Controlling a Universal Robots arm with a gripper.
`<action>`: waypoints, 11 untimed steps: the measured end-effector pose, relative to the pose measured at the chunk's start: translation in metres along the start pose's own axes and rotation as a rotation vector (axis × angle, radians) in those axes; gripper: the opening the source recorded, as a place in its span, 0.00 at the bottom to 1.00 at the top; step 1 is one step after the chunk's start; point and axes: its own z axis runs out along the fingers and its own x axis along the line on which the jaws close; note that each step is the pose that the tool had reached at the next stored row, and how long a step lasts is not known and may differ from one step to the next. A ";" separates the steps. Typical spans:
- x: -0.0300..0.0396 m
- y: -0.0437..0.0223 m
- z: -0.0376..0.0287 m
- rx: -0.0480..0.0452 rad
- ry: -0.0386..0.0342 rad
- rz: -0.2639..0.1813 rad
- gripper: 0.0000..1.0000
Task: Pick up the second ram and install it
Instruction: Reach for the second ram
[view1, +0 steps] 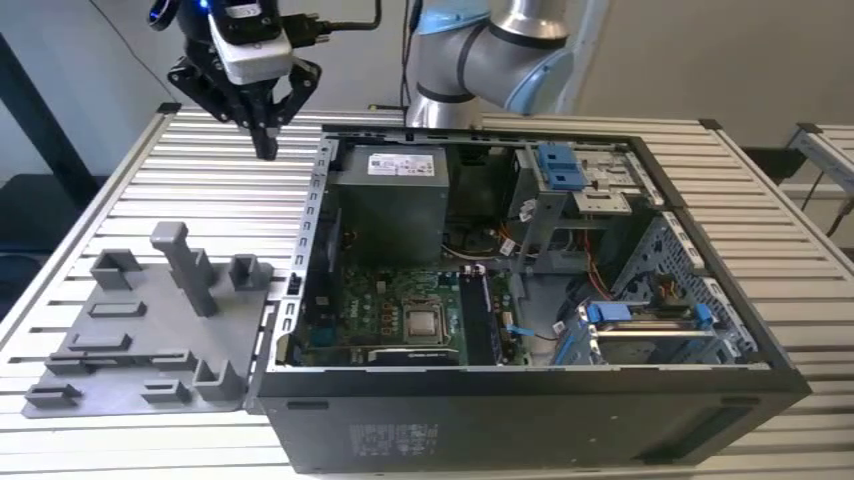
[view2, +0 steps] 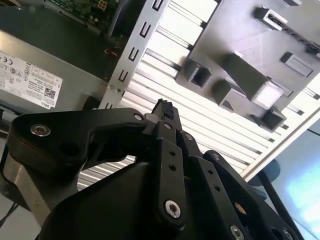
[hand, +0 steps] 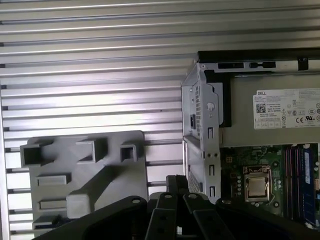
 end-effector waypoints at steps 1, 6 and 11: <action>0.0036 -0.0003 0.0003 0.0000 0.0000 0.000 0.11; 0.0215 -0.0016 0.0016 0.0000 0.0000 -0.001 0.11; 0.0375 -0.0029 0.0033 -0.0004 0.0001 -0.002 0.11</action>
